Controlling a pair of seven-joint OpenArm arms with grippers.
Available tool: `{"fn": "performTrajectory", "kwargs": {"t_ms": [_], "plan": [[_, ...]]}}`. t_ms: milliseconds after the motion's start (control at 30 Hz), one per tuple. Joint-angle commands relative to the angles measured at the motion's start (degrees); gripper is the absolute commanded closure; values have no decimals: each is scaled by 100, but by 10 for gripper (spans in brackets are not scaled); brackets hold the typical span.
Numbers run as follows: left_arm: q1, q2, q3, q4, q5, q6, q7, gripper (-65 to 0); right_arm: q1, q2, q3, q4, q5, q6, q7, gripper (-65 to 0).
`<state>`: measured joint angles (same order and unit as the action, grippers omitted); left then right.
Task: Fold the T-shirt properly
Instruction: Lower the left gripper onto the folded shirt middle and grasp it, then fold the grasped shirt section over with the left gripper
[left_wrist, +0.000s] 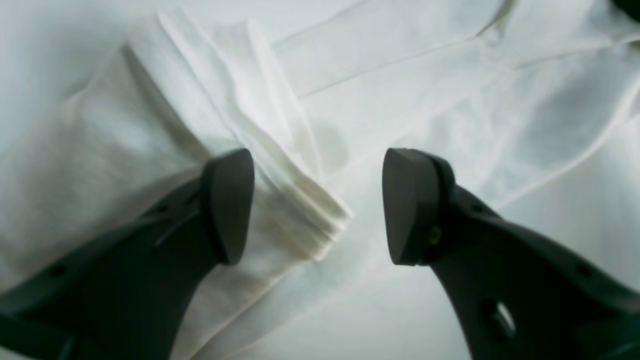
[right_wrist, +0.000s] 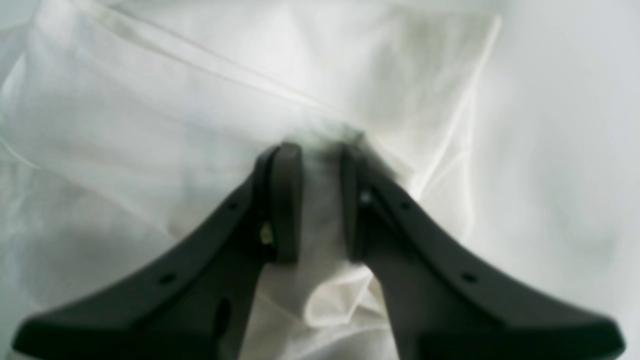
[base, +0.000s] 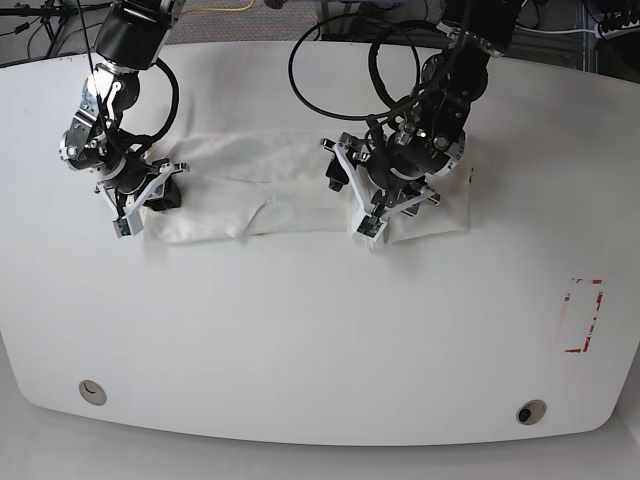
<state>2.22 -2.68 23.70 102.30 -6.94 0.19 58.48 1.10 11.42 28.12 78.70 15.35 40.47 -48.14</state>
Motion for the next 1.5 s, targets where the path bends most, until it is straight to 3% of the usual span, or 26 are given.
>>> {"fn": "performTrajectory", "kwargs": {"t_ms": [0,367,700,1033,1300,1467], "plan": [[-59,105,16,-37,294,3,-94,-382,-36,14,-29,-32,-318,-47,-456,-138],[-50,131,-19,-107,980,3,-94,-382,-27,32,-29,-32,-318,-47,-456,-138],[-86,140,8,-485,953,-14,-112,-382,-18,14,-38,-32,-318,-47,-456,-138],[-77,228,-1,-476,479,-23,-112,-371,-18,14,-38,-32,-318,-47,-456,-138],[-68,246,-1,-511,391,-23,-112,-124,-18,32,-38,-32,-318,-47,-456,-138],[-59,228,-10,-511,391,-23,-112,-68,-18,40,-38,-32,-309,-47,-456,-138]]}}
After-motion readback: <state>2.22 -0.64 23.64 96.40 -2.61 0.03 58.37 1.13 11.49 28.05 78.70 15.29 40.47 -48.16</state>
